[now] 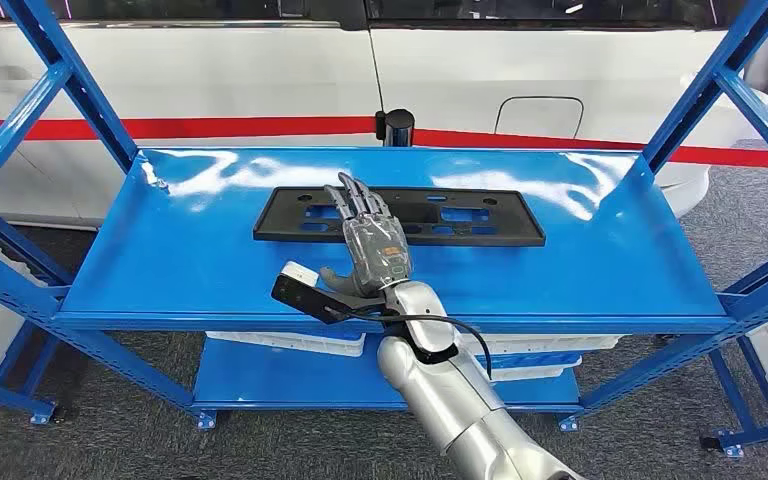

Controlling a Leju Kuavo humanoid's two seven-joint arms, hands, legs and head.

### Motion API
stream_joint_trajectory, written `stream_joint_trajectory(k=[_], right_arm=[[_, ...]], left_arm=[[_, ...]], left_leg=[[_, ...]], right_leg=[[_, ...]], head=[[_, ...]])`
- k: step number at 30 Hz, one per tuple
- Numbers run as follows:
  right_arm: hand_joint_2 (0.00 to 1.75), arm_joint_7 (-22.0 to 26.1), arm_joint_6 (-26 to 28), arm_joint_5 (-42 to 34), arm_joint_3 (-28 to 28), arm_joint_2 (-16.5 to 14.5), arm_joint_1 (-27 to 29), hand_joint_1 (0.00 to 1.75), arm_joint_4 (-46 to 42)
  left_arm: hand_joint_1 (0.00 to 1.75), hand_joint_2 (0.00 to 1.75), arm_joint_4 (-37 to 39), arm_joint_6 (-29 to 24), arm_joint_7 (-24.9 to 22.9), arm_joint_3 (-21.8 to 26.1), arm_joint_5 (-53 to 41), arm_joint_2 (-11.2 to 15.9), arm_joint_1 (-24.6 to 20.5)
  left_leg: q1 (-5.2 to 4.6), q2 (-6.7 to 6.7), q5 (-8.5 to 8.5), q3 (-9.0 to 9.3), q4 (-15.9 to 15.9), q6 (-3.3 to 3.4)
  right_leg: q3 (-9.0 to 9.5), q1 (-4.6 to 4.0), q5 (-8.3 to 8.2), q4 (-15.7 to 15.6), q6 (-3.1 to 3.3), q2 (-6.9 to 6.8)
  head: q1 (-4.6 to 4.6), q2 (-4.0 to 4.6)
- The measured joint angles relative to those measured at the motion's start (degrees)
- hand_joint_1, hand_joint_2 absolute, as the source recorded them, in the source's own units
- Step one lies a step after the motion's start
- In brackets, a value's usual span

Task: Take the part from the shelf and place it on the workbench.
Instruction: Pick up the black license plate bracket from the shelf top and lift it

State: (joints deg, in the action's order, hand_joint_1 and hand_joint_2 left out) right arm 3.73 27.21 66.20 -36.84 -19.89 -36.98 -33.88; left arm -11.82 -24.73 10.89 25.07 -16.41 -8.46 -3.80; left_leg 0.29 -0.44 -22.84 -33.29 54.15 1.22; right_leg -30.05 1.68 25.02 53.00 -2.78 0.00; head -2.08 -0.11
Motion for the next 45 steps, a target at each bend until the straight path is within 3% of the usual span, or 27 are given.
stream_joint_trajectory(k=[9, 28, 29, 32, 33, 45], right_arm=[[1.75, -11.7, 3.2, 11.3, 0.1, 2.4, -5.9, 0.0, 8.9], [1.75, -17.5, 1.5, 15.7, 3.6, 8.6, -6.1, 0.0, 13.9], [1.75, -17.5, 1.4, 15.9, 4.0, 8.7, -6.1, 0.21, 13.9], [1.75, -17.4, 1.2, 17.1, 4.9, 9.0, -5.9, 1.47, 13.9], [1.75, -17.4, 1.3, 17.5, 5.3, 9.1, -5.8, 1.71, 13.9], [1.75, -15.7, 3.7, 20.1, 9.4, 9.8, -4.5, 1.75, 13.9]], left_arm=[[0.0, 0.0, 0.1, 0.0, 1.0, 0.0, -1.4, 0.2, 0.2], [0.0, 0.0, 0.1, 2.0, 4.0, 0.0, -2.7, 1.0, 0.2], [0.0, 0.0, 0.1, 2.0, 4.2, 0.1, -2.6, 1.0, 0.2], [0.0, 0.0, 0.1, 2.0, 4.6, 0.5, -2.6, 1.0, 0.2], [0.0, 0.0, 0.1, 2.0, 4.6, 0.7, -2.6, 1.0, 0.2], [0.0, 0.0, 0.1, 2.8, 7.1, 2.3, -2.4, 1.1, 0.2]], left_leg=[[-0.03, -0.01, 0.01, 0.02, 0.0, 0.01], [-0.05, 0.01, 0.0, 0.01, 0.0, 0.01], [-0.05, 0.01, 0.0, 0.02, 0.0, 0.01], [-0.05, 0.0, 0.0, 0.02, 0.0, 0.01], [-0.05, 0.0, 0.0, 0.02, 0.0, 0.01], [-0.04, 0.01, 0.0, 0.02, 0.0, 0.01]], right_leg=[[0.01, 0.01, -0.02, 0.0, -0.02, -0.01], [-0.02, 0.02, -0.02, 0.0, -0.02, 0.02], [-0.01, 0.02, -0.02, 0.0, -0.02, 0.01], [-0.01, 0.02, -0.02, 0.0, -0.02, 0.01], [0.0, 0.01, -0.02, 0.0, -0.02, 0.01], [0.0, 0.01, -0.02, 0.0, -0.02, 0.01]], head=[[-0.01, 0.0], [-0.02, 0.0], [-0.01, 0.0], [-0.02, 0.0], [-0.02, 0.0], [-0.02, 0.0]])
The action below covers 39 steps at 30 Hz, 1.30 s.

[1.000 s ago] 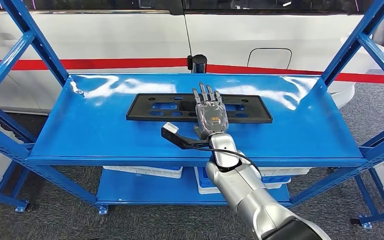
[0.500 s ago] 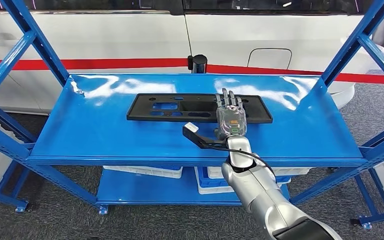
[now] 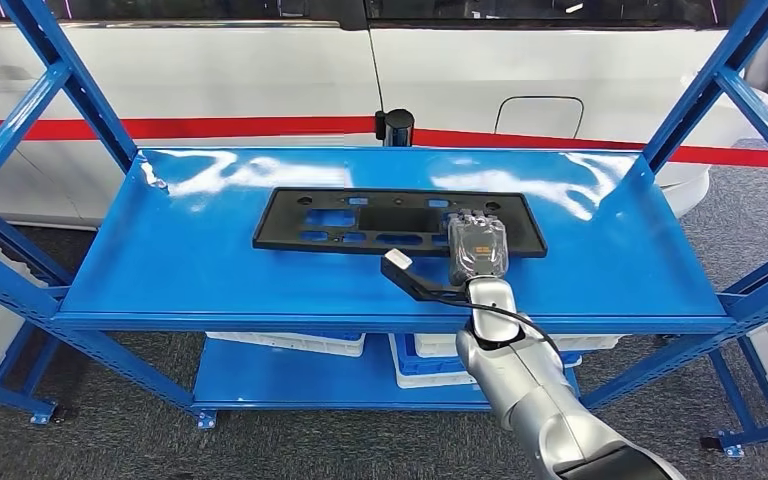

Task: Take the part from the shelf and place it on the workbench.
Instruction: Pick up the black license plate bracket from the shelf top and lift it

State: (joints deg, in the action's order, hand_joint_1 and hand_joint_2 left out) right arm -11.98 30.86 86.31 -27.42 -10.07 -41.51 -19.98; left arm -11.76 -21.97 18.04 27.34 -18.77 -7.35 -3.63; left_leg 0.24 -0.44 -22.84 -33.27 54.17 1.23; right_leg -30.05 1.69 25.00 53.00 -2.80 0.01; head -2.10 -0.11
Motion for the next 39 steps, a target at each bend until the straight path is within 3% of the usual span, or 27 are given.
stream_joint_trajectory(k=[12, 18, 23, 27, 32, 39], right_arm=[[1.75, 1.4, 1.4, 1.4, 1.3, -0.3, 0.7, 1.75, -0.2], [1.75, 5.5, 4.8, 1.0, 3.6, -1.4, 2.0, 1.75, -4.0], [1.75, 15.3, 5.6, -6.5, 8.8, -3.4, 7.1, 1.75, -20.9], [1.75, 19.2, 4.4, -11.0, 11.4, -3.9, 11.7, 1.75, -37.1], [1.75, 20.7, 3.1, -12.8, 11.9, -3.9, 16.6, 1.75, -53.4], [1.75, 20.7, 3.0, -12.9, 12.3, -3.8, 19.1, 1.75, -61.1]], left_arm=[[0.0, 0.0, 0.0, 2.3, 3.7, 0.6, -0.1, -0.1, -0.7], [0.0, 0.0, 0.0, 4.5, 8.2, 0.6, -0.9, -0.8, -1.9], [0.0, 0.0, 0.0, 12.5, 13.7, 0.1, -3.5, -1.7, -2.8], [0.0, 0.0, 0.0, 15.8, 14.9, -0.1, -4.2, -2.5, -3.4], [0.0, 0.0, -0.2, 16.4, 15.1, -0.2, -4.9, -3.1, -4.2], [0.0, 0.0, -0.3, 16.5, 15.1, -0.7, -5.0, -3.5, -4.5]], left_leg=[[0.0, 0.0, 0.0, 0.0, 0.0, 0.0], [0.0, -0.01, 0.01, -0.04, 0.0, 0.01], [0.0, -0.07, 0.01, -0.1, 0.0, 0.01], [-0.02, -0.08, -0.01, -0.13, 0.0, 0.01], [-0.05, -0.03, -0.05, -0.13, 0.0, 0.01], [-0.04, -0.02, -0.04, -0.06, 0.0, 0.0]], right_leg=[[0.0, 0.0, -0.01, 0.0, -0.01, 0.0], [-0.01, 0.0, -0.01, 0.0, -0.01, 0.0], [-0.06, 0.0, 0.0, 0.0, -0.01, -0.05], [-0.11, 0.03, 0.01, 0.0, 0.0, -0.06], [-0.16, 0.06, 0.01, 0.0, 0.0, -0.01], [-0.12, 0.04, 0.01, 0.0, 0.0, 0.0]], head=[[0.01, 0.0], [0.01, 0.0], [-0.01, 0.0], [0.03, 0.0], [0.01, 0.0], [0.0, 0.0]])
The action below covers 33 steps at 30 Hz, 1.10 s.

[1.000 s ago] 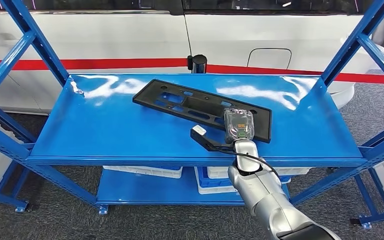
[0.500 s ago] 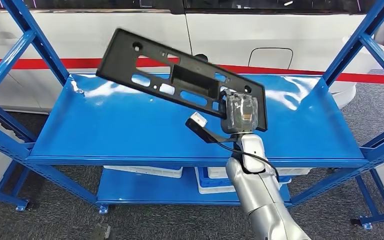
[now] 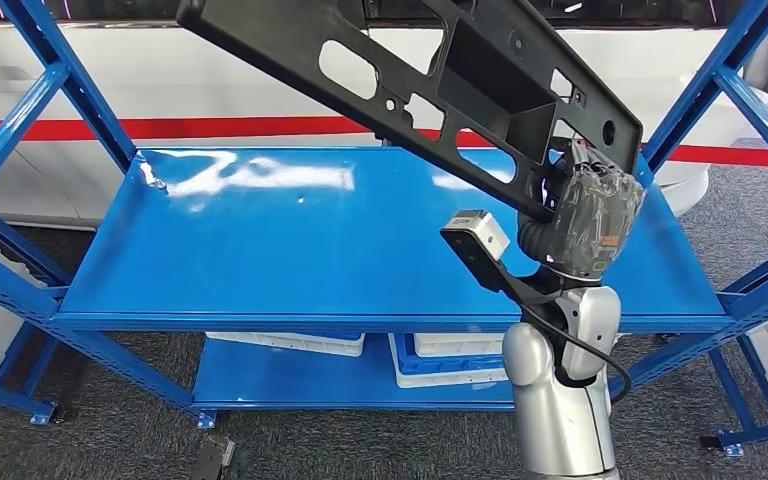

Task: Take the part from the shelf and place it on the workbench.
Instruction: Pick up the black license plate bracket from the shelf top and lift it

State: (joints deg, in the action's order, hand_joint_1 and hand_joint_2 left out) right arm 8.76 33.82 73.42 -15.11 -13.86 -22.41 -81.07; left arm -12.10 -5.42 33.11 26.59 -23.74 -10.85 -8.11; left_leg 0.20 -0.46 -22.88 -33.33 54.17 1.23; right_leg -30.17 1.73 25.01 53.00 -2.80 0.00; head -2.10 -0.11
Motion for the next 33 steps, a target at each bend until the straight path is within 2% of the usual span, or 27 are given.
stream_joint_trajectory(k=[5, 9, 14, 19, 24, 30, 33], right_arm=[[1.75, 0.7, 0.9, -0.4, 0.2, 0.2, 1.0, 1.75, -2.6], [1.75, 1.4, 1.0, -2.9, -0.2, 1.1, 3.4, 1.75, -8.4], [1.75, 2.7, -1.2, -11.8, -0.6, 2.9, 6.0, 1.75, -14.5], [1.75, 7.2, -4.7, -24.3, -0.2, 4.2, 7.5, 1.75, -16.6], [1.75, 8.2, -7.4, -28.3, 0.6, 5.2, 9.4, 1.75, -17.7], [1.75, 8.3, -8.0, -28.9, 1.1, 5.7, 10.2, 1.75, -18.3], [1.75, 8.5, -9.9, -32.6, 1.5, 6.0, 10.9, 1.75, -19.2]], left_arm=[[0.0, 0.0, -0.1, 0.2, 0.6, -0.3, -0.3, -0.1, -0.1], [0.0, 0.0, -0.2, 0.3, 1.2, -0.4, -0.6, -0.3, -0.5], [0.0, 0.0, -0.2, 2.1, 0.7, -0.3, 0.7, -0.6, -1.2], [0.0, 0.0, -0.2, 2.5, -4.5, 0.5, 2.7, -0.7, -1.4], [0.0, 0.0, -0.2, 0.5, -7.0, 1.2, 2.4, -0.6, -1.2], [0.0, 0.0, -0.2, 0.3, -7.1, 1.6, 2.4, -0.5, -1.1], [0.0, 0.0, -0.3, 0.9, -6.9, 1.6, 2.1, -0.5, -1.2]], left_leg=[[0.0, 0.0, 0.0, 0.0, 0.0, 0.0], [-0.01, -0.03, 0.0, -0.03, 0.0, 0.01], [-0.04, -0.02, -0.02, -0.04, 0.0, 0.01], [-0.13, -0.02, -0.08, 0.0, 0.0, 0.0], [-0.22, -0.03, -0.17, 0.0, 0.1, 0.14], [-0.55, -0.03, -0.66, -0.04, 0.7, 0.93], [-0.49, 0.05, -0.2, 0.25, 0.3, 1.78]], right_leg=[[0.0, 0.01, 0.0, 0.0, 0.0, -0.01], [0.0, 0.03, 0.01, 0.0, 0.0, -0.02], [-0.01, 0.05, 0.01, 0.0, -0.01, -0.01], [0.04, 0.09, 0.0, 0.0, -0.01, -0.01], [0.09, 0.17, 0.0, 0.0, -0.05, -0.01], [0.25, 0.65, 0.15, -0.1, -0.67, -0.01], [0.06, 0.81, 0.75, 0.6, -1.13, -0.01]], head=[[0.01, 0.0], [0.0, 0.0], [0.01, 0.0], [-0.01, 0.0], [-0.01, 0.0], [-0.02, 0.0], [-0.02, 0.0]])
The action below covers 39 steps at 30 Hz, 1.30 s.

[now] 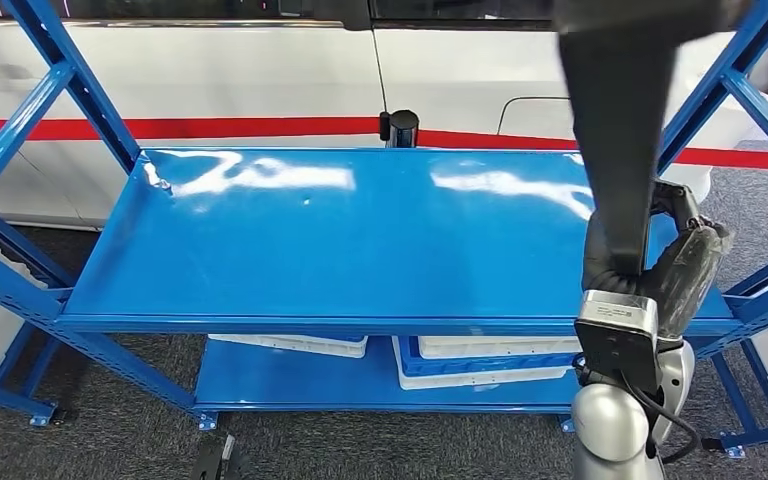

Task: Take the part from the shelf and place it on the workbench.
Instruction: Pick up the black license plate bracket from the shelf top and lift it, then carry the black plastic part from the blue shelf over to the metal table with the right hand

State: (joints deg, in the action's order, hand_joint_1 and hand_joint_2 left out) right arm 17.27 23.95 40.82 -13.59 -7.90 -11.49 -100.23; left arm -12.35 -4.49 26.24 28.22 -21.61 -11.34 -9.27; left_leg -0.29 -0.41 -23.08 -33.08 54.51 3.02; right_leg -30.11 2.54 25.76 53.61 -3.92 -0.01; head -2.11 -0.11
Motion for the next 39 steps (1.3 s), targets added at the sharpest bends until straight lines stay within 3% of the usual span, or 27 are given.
stream_joint_trajectory(k=[2, 4, 5, 6, 7, 9, 11, 12, 15, 16, 18, 20, 21, 22, 23, 25, 27, 29, 31, 32, 34, 36, 37, 38, 39], right_arm=[[1.75, 0.8, -2.0, -4.6, 0.9, 0.5, 1.3, 1.75, -1.0], [1.75, 1.8, -3.8, -8.4, 2.2, 1.1, 3.1, 1.75, -1.8], [1.75, 2.2, -4.7, -9.4, 2.8, 1.3, 4.1, 1.75, -2.2], [1.75, 2.6, -5.5, -10.0, 3.3, 1.6, 4.9, 1.75, -2.5], [1.75, 2.8, -6.2, -10.2, 3.6, 1.8, 5.6, 1.75, -2.8], [1.75, 3.2, -7.4, -10.0, 4.0, 2.2, 6.5, 1.75, -3.5], [1.75, 3.5, -8.6, -10.7, 4.1, 2.5, 7.1, 1.75, -4.3], [1.75, 3.8, -9.2, -11.6, 4.2, 2.7, 7.6, 1.75, -4.6], [1.75, 5.1, -11.0, -15.6, 4.4, 2.8, 9.4, 1.75, -4.7], [1.75, 5.7, -11.6, -17.3, 4.4, 2.8, 9.7, 1.75, -4.5], [1.75, 7.3, -12.7, -20.6, 4.4, 2.8, 9.9, 1.75, -3.4], [1.75, 8.3, -13.1, -21.9, 4.4, 2.8, 9.9, 1.75, -2.2], [1.75, 8.6, -13.2, -22.0, 4.4, 2.8, 9.9, 1.75, -1.7], [1.75, 8.7, -13.3, -21.8, 4.4, 2.8, 9.7, 1.75, -1.2], [1.75, 8.7, -13.4, -21.7, 4.4, 2.8, 9.6, 1.75, -0.9], [1.75, 8.5, -13.6, -21.6, 4.3, 2.8, 8.9, 1.75, -0.5], [1.75, 8.3, -13.7, -21.5, 4.2, 2.8, 7.9, 1.75, -0.2], [1.75, 7.9, -13.9, -21.6, 3.9, 2.8, 7.1, 1.75, 0.3], [1.75, 7.2, -14.1, -21.4, 3.6, 2.9, 6.2, 1.75, 1.1], [1.75, 6.7, -14.0, -21.1, 3.4, 3.0, 5.7, 1.75, 1.7], [1.75, 5.6, -13.7, -20.2, 2.9, 3.2, 4.8, 1.75, 3.1], [1.75, 4.0, -13.4, -19.1, 2.4, 3.4, 4.1, 1.75, 5.0], [1.75, 3.2, -13.3, -18.4, 2.2, 3.5, 3.6, 1.75, 5.9], [1.75, 2.3, -13.2, -17.5, 1.8, 3.5, 2.9, 1.75, 7.0], [1.75, 1.4, -13.2, -16.6, 1.5, 3.5, 1.9, 1.75, 8.1]], left_arm=[[0.0, 0.0, -0.1, 0.3, 0.6, 0.0, -0.8, 0.0, -0.2], [0.0, 0.0, -0.2, 0.0, 1.4, 0.0, -1.7, 0.1, -0.4], [0.0, 0.0, -0.3, -0.5, 1.9, 0.0, -1.9, 0.1, -0.5], [0.0, 0.0, -0.4, -1.1, 2.6, 0.0, -2.0, 0.2, -0.6], [0.0, 0.0, -0.5, -1.8, 3.4, 0.0, -2.0, 0.2, -0.8], [0.0, 0.0, -0.9, -3.4, 5.6, 0.0, -2.1, 0.3, -1.2], [0.0, 0.0, -1.3, -4.2, 8.1, 0.0, -1.9, 0.5, -1.6], [0.0, 0.0, -1.6, -4.2, 9.3, 0.0, -1.6, 0.6, -1.7], [0.0, 0.0, -2.1, -3.0, 11.5, 0.8, 0.1, 1.0, -1.6], [0.0, 0.0, -2.2, -2.2, 11.7, 1.4, 1.1, 1.1, -1.4], [0.0, 0.0, -2.2, -0.7, 12.1, 2.8, 3.1, 1.2, -0.9], [0.0, 0.0, -2.2, -0.2, 12.3, 4.1, 4.1, 1.3, -0.3], [0.0, 0.0, -2.2, -0.2, 12.3, 4.6, 4.3, 1.3, 0.0], [0.0, 0.0, -2.2, -0.4, 12.3, 5.1, 4.6, 1.3, 0.2], [0.0, 0.0, -2.2, -0.5, 12.3, 5.6, 4.8, 1.3, 0.3], [0.0, 0.0, -2.2, -0.8, 12.3, 6.4, 5.1, 1.3, 0.2], [0.0, 0.0, -2.2, -1.0, 12.3, 6.8, 5.2, 1.3, 0.0], [0.0, 0.0, -2.2, -1.1, 12.2, 7.1, 5.2, 1.2, 0.0], [0.0, 0.0, -2.2, -1.3, 12.1, 7.5, 5.2, 1.1, -0.1], [0.0, 0.0, -2.2, -1.3, 11.9, 7.6, 5.2, 1.0, -0.2], [0.0, 0.0, -2.2, -1.1, 11.7, 7.8, 4.9, 0.9, -0.3], [0.0, 0.0, -2.2, -1.1, 11.3, 7.8, 4.2, 0.8, -0.3], [0.0, 0.0, -2.2, -1.1, 11.2, 7.8, 3.9, 0.7, -0.3], [0.0, 0.0, -2.2, -1.2, 11.0, 7.8, 3.8, 0.7, -0.3], [0.0, 0.0, -2.2, -1.2, 10.9, 7.8, 3.7, 0.6, -0.4]], left_leg=[[0.22, 0.06, 0.35, 0.17, -0.5, 0.54], [0.09, 0.0, 0.41, 0.05, -0.5, 0.69], [-0.01, -0.01, 0.42, -0.02, -0.4, 0.71], [-0.1, 0.01, 0.44, -0.1, -0.4, 0.72], [-0.15, 0.04, 0.46, -0.17, -0.2, 0.7], [-0.21, 0.08, 0.47, -0.37, 0.2, 0.47], [-0.37, -0.03, 0.53, -0.68, 0.7, -0.09], [-0.44, -0.11, 0.59, -0.9, 1.0, -0.41], [-0.19, -0.21, 0.27, -1.73, 1.9, -1.38], [-0.05, -0.17, -1.03, -2.29, 3.1, -1.79], [0.21, -0.05, -5.93, -4.45, 9.0, -2.53], [0.47, -0.02, -10.19, -6.79, 16.6, -3.02], [0.56, -0.01, -10.72, -6.93, 18.4, -3.11], [0.62, 0.0, -10.1, -5.9, 18.0, -3.08], [0.65, 0.02, -8.69, -3.69, 15.2, -2.93], [0.54, 0.01, -6.27, 2.35, 6.4, -2.32], [0.18, -0.02, -5.63, 5.6, 1.2, -1.77], [-0.15, -0.01, -5.09, 5.52, 0.4, -1.16], [-0.02, 0.24, -3.83, 4.99, -0.4, -0.31], [0.1, 0.4, -3.15, 4.56, -0.7, 0.08], [0.1, 0.55, -2.13, 3.3, -0.7, 0.55], [0.0, 0.57, -1.13, 1.98, -0.7, 0.63], [-0.02, 0.56, -0.68, 1.38, -0.6, 0.56], [-0.01, 0.55, -0.3, 0.86, -0.6, 0.42], [0.01, 0.55, 0.01, 0.44, -0.4, 0.2]], right_leg=[[-2.04, -0.11, 2.88, 4.7, 0.66, 0.0], [-5.79, -0.33, 6.75, 13.3, 1.39, 0.02], [-7.27, -0.41, 7.89, 16.7, 1.4, 0.02], [-7.81, -0.46, 8.17, 18.2, 1.19, 0.01], [-7.05, -0.49, 7.42, 17.1, 0.8, 0.01], [-2.52, -0.42, 4.54, 9.0, 0.03, -0.01], [1.11, -0.58, 2.4, 2.7, 0.13, 0.14], [1.6, -0.71, 2.11, 1.8, 0.45, 0.22], [0.68, -0.73, 1.63, 2.3, 1.68, 0.27], [0.3, -0.61, 1.3, 2.2, 2.23, 0.24], [-0.65, -0.54, 0.56, 2.2, 3.22, 0.14], [-1.7, -0.69, -0.12, 2.3, 3.58, 0.06], [-2.19, -0.75, -0.44, 2.4, 3.57, 0.02], [-2.63, -0.78, -0.75, 2.4, 3.48, 0.0], [-2.96, -0.81, -1.02, 2.5, 3.35, 0.0], [-3.34, -0.91, -1.52, 2.5, 2.9, -0.04], [-3.51, -0.96, -2.12, 2.5, 2.22, -0.19], [-3.58, -0.9, -2.92, 2.0, 1.39, -0.31], [-4.35, -0.97, -2.28, 2.6, 1.04, -0.27], [-5.24, -1.05, -0.79, 4.3, 1.23, -0.24], [-8.02, -1.12, 3.86, 11.7, 1.77, -0.2], [-9.77, -1.11, 6.62, 18.6, 1.44, -0.18], [-9.11, -1.1, 6.44, 19.0, 0.95, -0.18], [-7.26, -1.07, 5.45, 17.0, 0.39, -0.19], [-4.45, -0.98, 4.11, 12.9, -0.1, -0.19]], head=[[0.2, 0.0], [0.44, 0.0], [0.51, 0.0], [0.55, 0.0], [0.58, 0.0], [0.62, 0.0], [0.59, 0.0], [0.51, 0.0], [0.28, 0.0], [0.16, 0.0], [-0.12, 0.0], [-0.24, 0.0], [-0.25, 0.0], [-0.27, 0.0], [-0.26, 0.0], [-0.26, 0.0], [-0.26, 0.0], [-0.3, 0.0], [-0.26, 0.0], [-0.2, 0.0], [-0.06, 0.0], [0.08, 0.0], [0.17, 0.0], [0.21, 0.0], [0.22, 0.0]])
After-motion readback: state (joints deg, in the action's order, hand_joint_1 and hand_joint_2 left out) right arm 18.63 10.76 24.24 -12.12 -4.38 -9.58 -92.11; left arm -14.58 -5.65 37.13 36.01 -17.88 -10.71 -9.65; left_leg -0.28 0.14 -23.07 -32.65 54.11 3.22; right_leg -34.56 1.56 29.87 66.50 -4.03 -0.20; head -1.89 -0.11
